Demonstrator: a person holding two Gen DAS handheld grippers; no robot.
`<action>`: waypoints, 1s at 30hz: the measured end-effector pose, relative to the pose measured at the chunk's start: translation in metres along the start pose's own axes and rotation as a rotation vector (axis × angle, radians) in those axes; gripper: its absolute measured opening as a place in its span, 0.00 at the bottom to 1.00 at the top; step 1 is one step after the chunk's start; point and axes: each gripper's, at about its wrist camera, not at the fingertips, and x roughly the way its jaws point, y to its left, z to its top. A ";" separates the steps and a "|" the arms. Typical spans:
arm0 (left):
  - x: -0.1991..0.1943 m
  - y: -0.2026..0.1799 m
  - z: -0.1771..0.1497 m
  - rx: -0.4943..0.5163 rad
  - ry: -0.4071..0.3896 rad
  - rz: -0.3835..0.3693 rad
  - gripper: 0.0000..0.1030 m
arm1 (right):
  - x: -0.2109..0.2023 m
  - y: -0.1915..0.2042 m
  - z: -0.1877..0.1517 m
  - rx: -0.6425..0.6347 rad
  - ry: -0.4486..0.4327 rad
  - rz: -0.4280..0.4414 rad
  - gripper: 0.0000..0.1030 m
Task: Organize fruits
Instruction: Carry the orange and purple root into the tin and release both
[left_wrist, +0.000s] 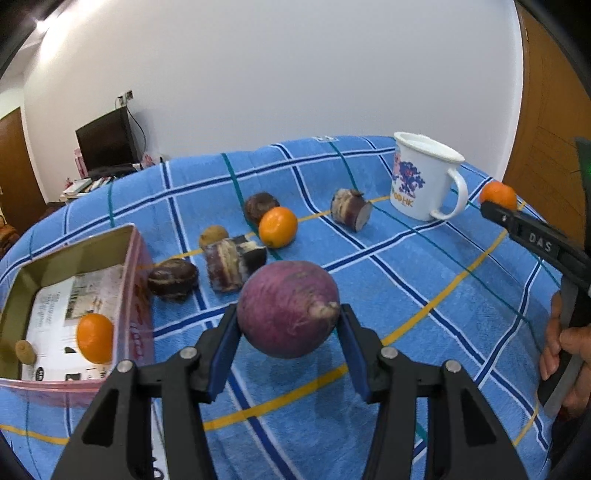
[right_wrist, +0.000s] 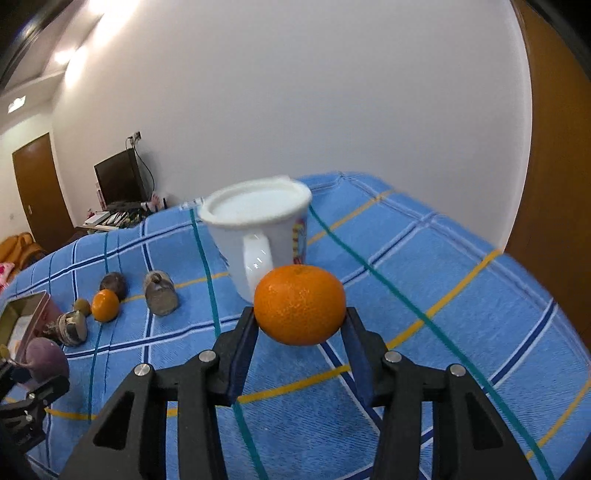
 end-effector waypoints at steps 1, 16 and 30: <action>-0.002 0.003 0.000 -0.005 -0.005 0.004 0.52 | -0.003 0.008 0.001 -0.013 -0.020 0.004 0.47; -0.032 0.047 0.000 -0.070 -0.069 0.110 0.52 | -0.024 0.105 -0.005 -0.149 -0.083 0.160 0.47; -0.051 0.111 -0.004 -0.142 -0.113 0.221 0.52 | -0.027 0.193 0.002 -0.167 -0.094 0.297 0.47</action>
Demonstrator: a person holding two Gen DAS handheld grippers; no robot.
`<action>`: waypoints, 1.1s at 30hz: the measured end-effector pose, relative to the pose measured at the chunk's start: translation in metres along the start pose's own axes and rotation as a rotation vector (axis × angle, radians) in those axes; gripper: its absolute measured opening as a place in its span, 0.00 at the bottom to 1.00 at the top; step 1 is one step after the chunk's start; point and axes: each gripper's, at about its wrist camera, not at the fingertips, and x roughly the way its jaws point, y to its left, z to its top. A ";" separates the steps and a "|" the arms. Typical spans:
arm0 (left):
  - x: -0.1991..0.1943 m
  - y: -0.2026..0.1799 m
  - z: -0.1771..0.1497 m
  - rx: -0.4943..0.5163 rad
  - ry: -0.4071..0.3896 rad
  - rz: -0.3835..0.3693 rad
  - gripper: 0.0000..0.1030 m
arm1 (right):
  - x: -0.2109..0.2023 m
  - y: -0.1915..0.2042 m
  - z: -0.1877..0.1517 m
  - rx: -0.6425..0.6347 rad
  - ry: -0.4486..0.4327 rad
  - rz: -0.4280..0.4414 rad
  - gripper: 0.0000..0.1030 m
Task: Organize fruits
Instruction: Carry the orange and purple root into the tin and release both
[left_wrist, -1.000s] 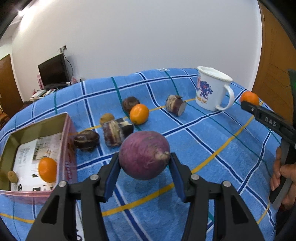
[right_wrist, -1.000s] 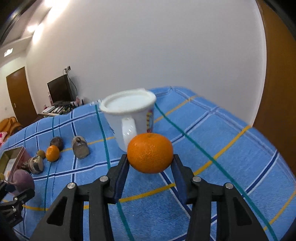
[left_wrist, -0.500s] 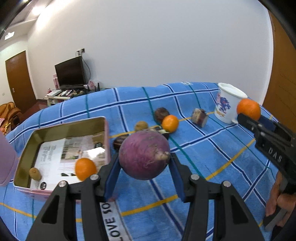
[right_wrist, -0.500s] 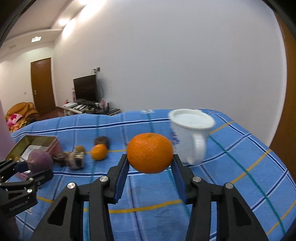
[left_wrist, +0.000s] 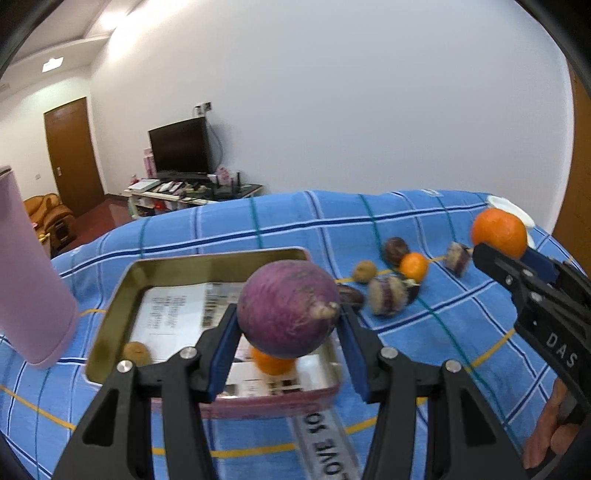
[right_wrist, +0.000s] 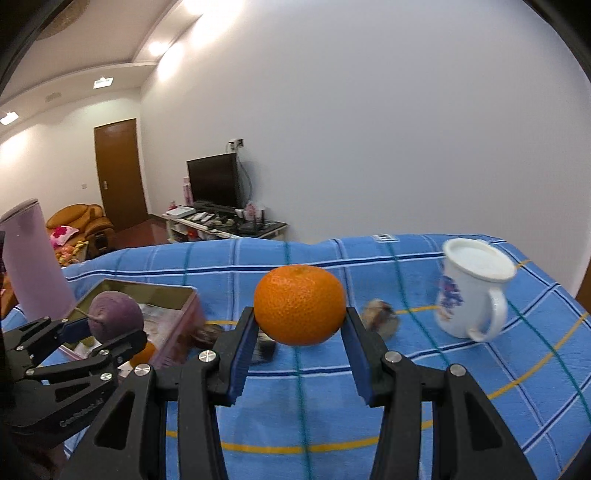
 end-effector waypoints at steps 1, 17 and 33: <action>0.001 0.005 0.000 -0.005 0.002 0.008 0.52 | 0.002 0.005 0.000 0.000 0.000 0.008 0.47; 0.014 0.099 0.009 -0.130 0.000 0.158 0.52 | 0.031 0.078 0.003 0.002 0.028 0.125 0.47; 0.040 0.108 0.001 -0.092 0.077 0.253 0.52 | 0.101 0.151 -0.002 -0.072 0.167 0.201 0.47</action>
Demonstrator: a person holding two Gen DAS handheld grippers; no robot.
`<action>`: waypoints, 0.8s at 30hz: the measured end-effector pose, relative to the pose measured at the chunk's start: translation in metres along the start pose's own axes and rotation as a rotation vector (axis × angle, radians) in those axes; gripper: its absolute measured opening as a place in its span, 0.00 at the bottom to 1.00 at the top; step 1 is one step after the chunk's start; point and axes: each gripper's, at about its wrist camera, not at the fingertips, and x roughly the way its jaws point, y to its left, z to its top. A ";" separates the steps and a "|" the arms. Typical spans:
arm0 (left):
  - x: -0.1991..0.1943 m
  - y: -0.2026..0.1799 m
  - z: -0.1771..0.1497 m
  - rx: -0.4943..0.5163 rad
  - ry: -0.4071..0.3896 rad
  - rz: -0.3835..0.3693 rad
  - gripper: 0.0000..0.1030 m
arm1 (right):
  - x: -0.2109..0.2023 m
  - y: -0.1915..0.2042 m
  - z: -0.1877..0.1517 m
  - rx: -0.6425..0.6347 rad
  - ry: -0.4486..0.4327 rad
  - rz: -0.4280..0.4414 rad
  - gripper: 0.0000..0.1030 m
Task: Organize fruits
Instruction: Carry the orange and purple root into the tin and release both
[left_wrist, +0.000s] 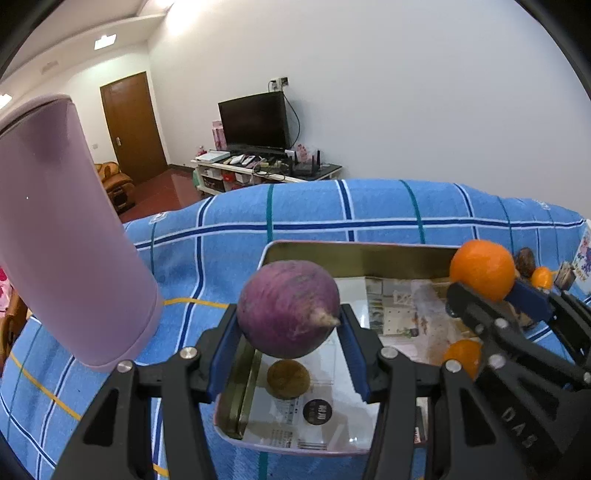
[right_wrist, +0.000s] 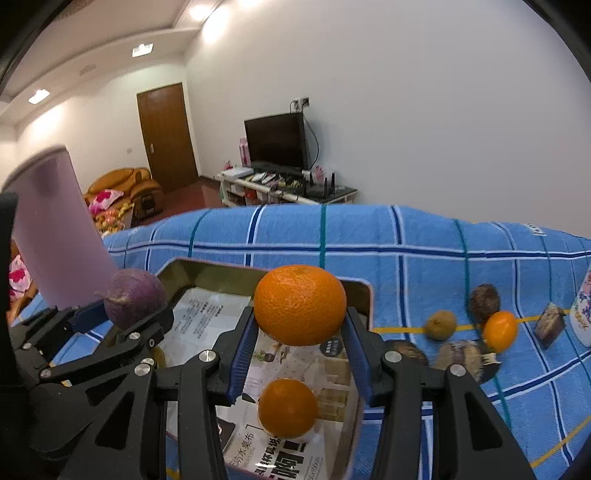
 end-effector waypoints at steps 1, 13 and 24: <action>0.000 -0.001 0.000 0.010 -0.003 0.016 0.52 | 0.002 0.000 0.000 -0.002 0.008 0.002 0.47; 0.005 -0.005 -0.004 0.042 -0.004 0.073 0.52 | 0.022 0.003 -0.001 -0.002 0.082 0.044 0.47; 0.001 -0.012 -0.007 0.067 -0.014 0.091 0.52 | 0.022 0.004 -0.002 -0.032 0.089 0.046 0.47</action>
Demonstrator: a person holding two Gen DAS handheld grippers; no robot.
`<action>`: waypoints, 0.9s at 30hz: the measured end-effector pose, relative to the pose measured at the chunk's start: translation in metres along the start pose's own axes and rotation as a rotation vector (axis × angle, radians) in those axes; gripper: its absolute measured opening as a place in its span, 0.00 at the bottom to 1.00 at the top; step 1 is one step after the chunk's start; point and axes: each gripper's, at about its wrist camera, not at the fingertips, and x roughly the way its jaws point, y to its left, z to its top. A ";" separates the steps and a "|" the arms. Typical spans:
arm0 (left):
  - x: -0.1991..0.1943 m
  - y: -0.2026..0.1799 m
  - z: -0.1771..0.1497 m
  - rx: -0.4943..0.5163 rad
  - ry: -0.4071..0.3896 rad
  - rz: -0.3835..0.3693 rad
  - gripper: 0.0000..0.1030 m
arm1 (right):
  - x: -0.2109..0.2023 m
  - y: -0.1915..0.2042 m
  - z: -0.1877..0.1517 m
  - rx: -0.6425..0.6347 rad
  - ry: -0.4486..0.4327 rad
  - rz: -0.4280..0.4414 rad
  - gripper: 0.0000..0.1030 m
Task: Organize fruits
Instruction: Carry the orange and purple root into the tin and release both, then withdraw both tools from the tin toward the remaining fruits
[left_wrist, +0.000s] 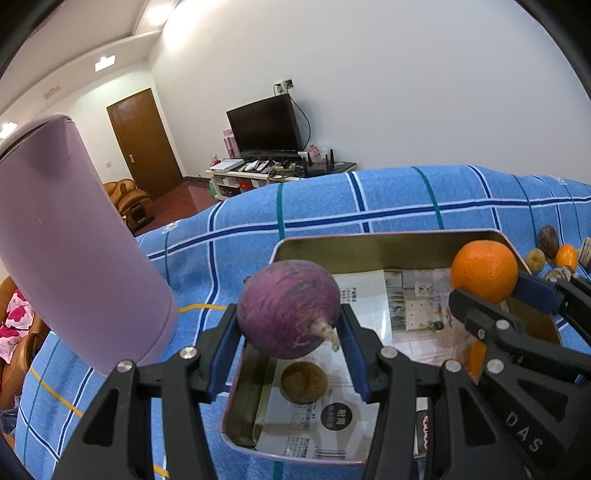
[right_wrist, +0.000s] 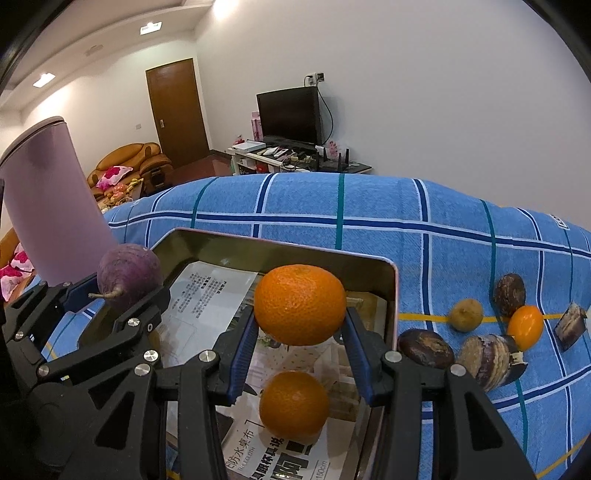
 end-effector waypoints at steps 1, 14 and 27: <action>0.000 0.000 0.000 -0.001 0.000 0.000 0.52 | 0.000 0.000 0.000 -0.001 0.000 0.003 0.47; -0.002 -0.004 0.000 0.025 0.004 0.016 0.53 | -0.001 -0.005 0.000 -0.009 0.001 0.058 0.48; -0.029 -0.002 0.002 0.003 -0.139 0.032 1.00 | -0.038 -0.016 -0.001 0.062 -0.160 0.028 0.66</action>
